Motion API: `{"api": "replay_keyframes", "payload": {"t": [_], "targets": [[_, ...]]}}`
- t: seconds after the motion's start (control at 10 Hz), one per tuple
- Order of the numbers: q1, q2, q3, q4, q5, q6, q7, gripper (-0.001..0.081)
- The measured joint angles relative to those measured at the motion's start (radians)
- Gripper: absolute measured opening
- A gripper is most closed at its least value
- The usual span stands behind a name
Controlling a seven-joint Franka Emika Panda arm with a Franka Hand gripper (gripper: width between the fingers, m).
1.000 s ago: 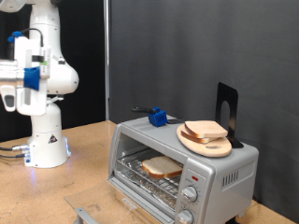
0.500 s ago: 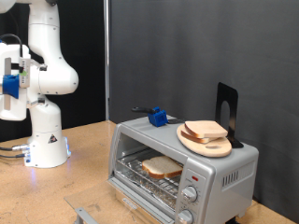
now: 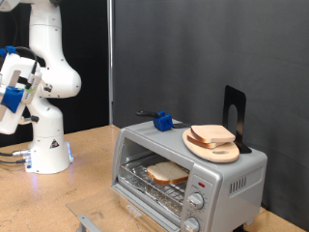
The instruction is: Make a piece of toast with the oven
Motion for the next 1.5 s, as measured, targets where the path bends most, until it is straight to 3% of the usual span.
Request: {"api": "replay_keyframes", "payload": {"t": [0.3,0.4,0.6,0.8,1.0,1.2,1.3,1.5], "targets": [[-0.001,0.024,0.007,0.08,-0.175,0.072,-0.104,0.0808],[-0.002,0.033,0.002,0.101,-0.181,0.091,-0.143,0.0808],[-0.002,0.059,-0.015,0.141,-0.125,0.104,-0.197,0.0808],[-0.004,0.116,-0.036,0.184,-0.035,0.03,-0.192,0.0808],[-0.002,0.107,-0.028,0.16,-0.034,0.105,-0.226,0.0808],[0.005,0.111,0.003,0.068,0.0,0.316,-0.31,0.0808],[0.01,0.13,0.018,0.043,0.022,0.381,-0.342,0.0808],[0.018,0.198,0.039,0.038,0.057,0.423,-0.381,0.0808]]}}
